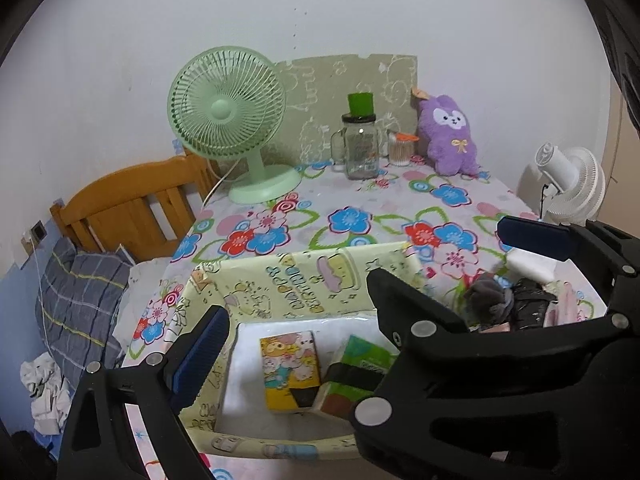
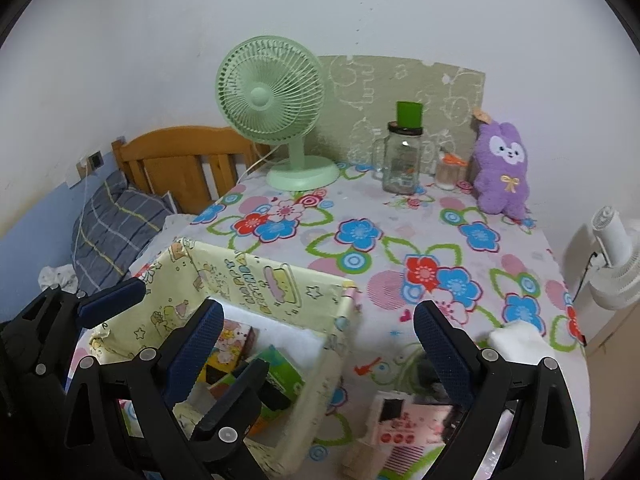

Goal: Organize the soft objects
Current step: 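Lower the green tissue pack into the box and open the right tool, then withdraw both tools from the box back toward the remaining items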

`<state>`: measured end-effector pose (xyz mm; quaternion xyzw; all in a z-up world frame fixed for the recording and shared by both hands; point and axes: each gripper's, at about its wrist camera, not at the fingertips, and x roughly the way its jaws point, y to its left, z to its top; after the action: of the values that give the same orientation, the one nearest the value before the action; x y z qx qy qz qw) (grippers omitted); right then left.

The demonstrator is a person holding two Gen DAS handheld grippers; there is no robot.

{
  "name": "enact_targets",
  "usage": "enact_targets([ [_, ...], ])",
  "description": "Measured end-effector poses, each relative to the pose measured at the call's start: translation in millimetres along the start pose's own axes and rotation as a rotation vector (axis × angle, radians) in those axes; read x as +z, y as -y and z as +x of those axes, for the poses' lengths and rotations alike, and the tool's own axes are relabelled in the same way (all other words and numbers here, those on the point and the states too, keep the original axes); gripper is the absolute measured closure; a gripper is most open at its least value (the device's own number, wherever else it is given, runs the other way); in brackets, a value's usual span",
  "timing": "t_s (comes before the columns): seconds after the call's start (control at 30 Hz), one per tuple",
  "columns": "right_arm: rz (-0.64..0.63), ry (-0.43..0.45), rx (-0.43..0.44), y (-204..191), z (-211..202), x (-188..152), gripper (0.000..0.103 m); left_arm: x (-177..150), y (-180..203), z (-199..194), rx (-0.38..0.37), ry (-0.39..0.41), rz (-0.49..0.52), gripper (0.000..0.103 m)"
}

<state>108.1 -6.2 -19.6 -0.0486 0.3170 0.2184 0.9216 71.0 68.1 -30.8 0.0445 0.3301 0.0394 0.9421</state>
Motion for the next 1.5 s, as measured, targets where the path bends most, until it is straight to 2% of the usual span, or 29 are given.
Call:
enact_targets([
  [0.5,0.037,0.076,-0.101,34.9,-44.0,-11.5,0.005,5.7,41.1,-21.4,-0.078,0.053,0.003,0.006],
  [0.67,0.05,0.099,-0.161,45.1,-57.2,-17.0,0.005,5.7,53.3,-26.4,-0.096,0.062,0.005,0.006],
  [0.97,0.074,0.113,-0.198,64.3,-75.4,-27.7,0.005,3.9,73.5,-33.7,-0.128,0.075,-0.002,0.006],
  [1.17,0.078,0.151,-0.271,76.4,-88.9,-35.8,0.005,1.5,86.4,-35.8,-0.136,0.095,-0.014,0.006],
  [1.5,0.115,0.166,-0.277,97.2,-101.9,-51.9,0.005,-2.6,107.3,-37.5,-0.181,0.103,-0.007,0.006],
])
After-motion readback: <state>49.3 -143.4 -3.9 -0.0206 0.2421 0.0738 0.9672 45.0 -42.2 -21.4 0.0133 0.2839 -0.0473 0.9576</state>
